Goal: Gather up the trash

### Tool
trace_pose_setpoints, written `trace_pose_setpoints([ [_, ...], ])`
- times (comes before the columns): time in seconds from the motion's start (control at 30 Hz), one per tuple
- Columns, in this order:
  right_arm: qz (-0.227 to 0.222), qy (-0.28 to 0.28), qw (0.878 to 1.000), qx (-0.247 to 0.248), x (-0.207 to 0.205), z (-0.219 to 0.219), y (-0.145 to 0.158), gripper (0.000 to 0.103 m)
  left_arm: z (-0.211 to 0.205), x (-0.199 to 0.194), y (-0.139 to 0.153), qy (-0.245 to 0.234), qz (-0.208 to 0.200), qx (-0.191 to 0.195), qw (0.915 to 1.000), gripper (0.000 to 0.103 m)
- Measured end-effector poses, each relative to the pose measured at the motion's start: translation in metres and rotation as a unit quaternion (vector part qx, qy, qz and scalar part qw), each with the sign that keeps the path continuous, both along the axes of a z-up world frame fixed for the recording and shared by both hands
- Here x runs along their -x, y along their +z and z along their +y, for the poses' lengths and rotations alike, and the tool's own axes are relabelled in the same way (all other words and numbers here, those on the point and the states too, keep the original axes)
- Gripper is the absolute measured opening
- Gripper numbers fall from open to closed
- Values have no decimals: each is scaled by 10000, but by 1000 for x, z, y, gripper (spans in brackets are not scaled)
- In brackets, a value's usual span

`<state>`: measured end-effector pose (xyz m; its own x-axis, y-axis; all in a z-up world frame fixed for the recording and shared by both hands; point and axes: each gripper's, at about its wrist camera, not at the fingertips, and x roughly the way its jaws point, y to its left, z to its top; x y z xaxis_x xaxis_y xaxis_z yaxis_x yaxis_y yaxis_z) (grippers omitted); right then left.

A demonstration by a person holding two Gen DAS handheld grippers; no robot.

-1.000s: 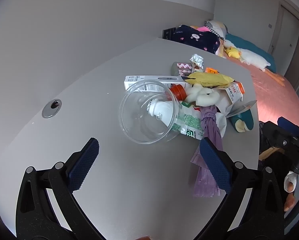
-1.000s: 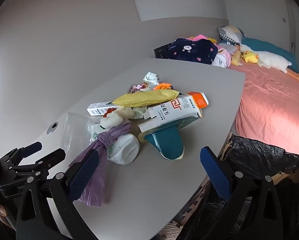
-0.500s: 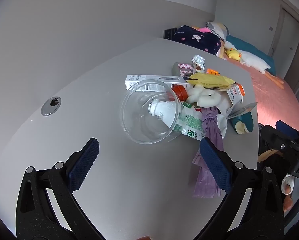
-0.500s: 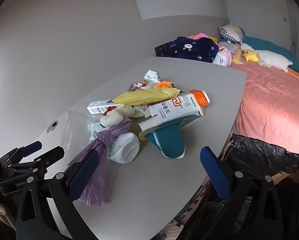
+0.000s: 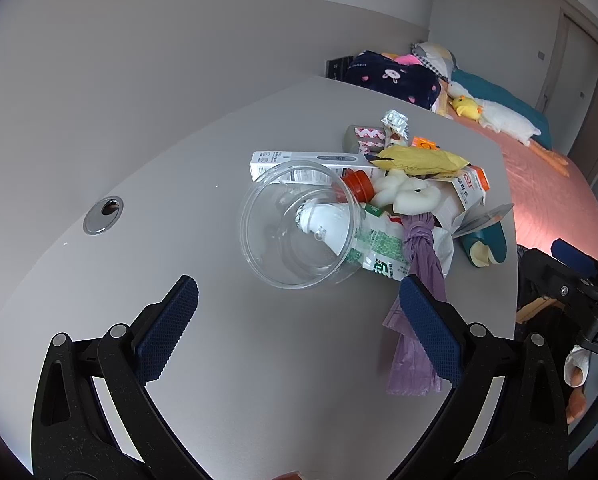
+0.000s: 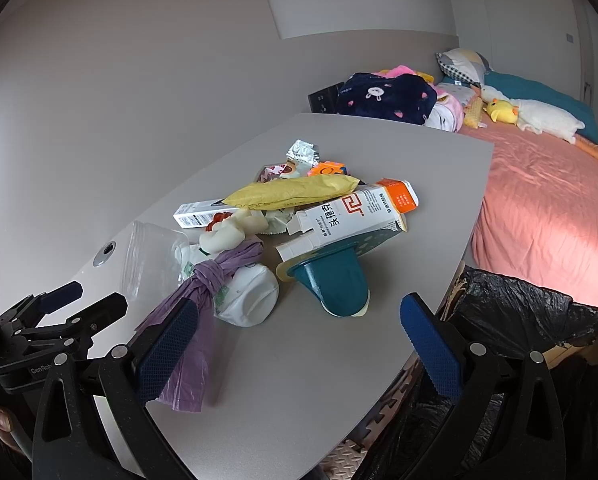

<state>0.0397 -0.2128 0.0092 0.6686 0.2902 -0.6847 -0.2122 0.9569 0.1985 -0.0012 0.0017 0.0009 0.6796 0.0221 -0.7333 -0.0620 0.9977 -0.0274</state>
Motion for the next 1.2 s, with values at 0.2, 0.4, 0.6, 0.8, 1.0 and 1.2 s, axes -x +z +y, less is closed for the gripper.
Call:
trace_pose_setpoints([
  [0.2,4,6,10000,6,0,0,0,101,-3,-1,0,-23,28,-27,10000,97],
  [0.4,9,3,10000,16,0,0,0,101,-4,-2,0,-42,52,-17,10000,97],
  [0.6,9,6,10000,8,0,0,0,101,-3,-3,-1,-45,60,-9,10000,97],
  [0.8,11,9,10000,11,0,0,0,101,-1,-3,-2,-33,66,-3,10000,97],
  [1.0,15,10,10000,17,0,0,0,101,-1,-3,-2,-36,70,-4,10000,97],
  [1.2,14,15,10000,20,0,0,-1,101,-1,-2,-3,-36,73,-4,10000,97],
])
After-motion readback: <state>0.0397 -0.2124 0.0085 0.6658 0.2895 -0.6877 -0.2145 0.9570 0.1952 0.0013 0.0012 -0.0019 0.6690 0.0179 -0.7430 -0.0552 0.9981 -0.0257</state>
